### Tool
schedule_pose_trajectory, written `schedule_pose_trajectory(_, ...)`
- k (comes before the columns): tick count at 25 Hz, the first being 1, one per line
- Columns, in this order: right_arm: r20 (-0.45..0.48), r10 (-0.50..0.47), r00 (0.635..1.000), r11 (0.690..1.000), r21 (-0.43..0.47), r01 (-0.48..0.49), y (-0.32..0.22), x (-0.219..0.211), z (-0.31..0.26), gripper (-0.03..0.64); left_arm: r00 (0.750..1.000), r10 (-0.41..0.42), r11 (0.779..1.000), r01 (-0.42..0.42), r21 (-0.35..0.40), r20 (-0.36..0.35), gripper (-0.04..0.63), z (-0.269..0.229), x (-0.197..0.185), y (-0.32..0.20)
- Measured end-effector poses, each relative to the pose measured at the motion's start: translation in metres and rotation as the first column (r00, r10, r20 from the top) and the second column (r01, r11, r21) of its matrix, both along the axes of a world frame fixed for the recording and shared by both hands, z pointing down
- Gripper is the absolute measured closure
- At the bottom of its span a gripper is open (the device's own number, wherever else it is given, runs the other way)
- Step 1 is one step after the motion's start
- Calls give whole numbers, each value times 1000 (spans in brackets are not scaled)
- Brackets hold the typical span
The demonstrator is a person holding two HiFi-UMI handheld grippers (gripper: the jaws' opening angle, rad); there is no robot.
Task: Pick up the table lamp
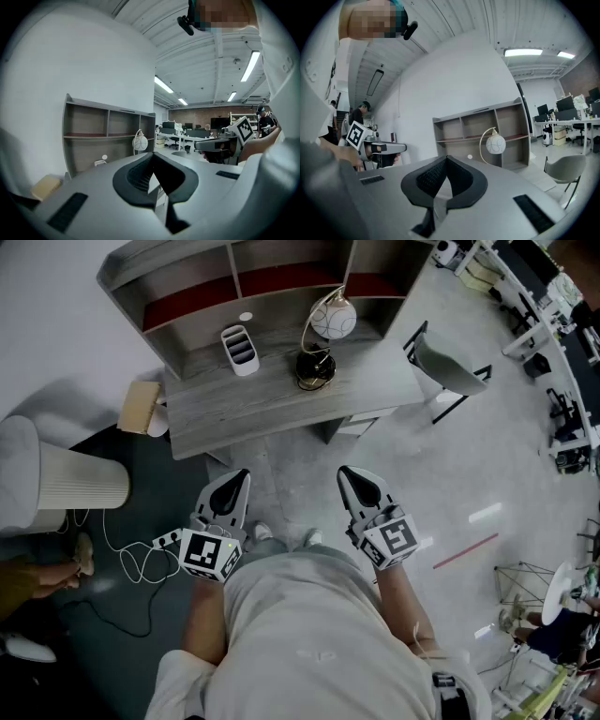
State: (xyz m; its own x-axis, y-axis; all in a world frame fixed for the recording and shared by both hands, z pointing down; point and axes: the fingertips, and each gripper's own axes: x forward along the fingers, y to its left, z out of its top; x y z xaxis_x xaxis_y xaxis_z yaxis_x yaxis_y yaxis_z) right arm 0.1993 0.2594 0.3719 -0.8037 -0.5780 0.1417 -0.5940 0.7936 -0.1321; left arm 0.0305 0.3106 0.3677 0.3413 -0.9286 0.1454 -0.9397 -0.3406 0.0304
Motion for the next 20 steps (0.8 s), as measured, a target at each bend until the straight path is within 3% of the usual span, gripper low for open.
schedule_pose_trajectory(6, 12, 46, 999, 999, -13, -46, -9, -35, -2, 588, 998, 57, 998, -56, -19, 30, 580, 7, -30, -7)
schedule_pose_trajectory(15, -19, 129, 991, 992, -9, -129, -11, -88, 12, 588, 985, 171, 985, -171, -18, 23, 580, 22, -89, -17)
schedule_pose_trajectory(20, -6, 161, 987, 986, -39, -161, -17, -103, 15, 588, 985, 170, 985, -171, -35, -13, 580, 31, -112, -29)
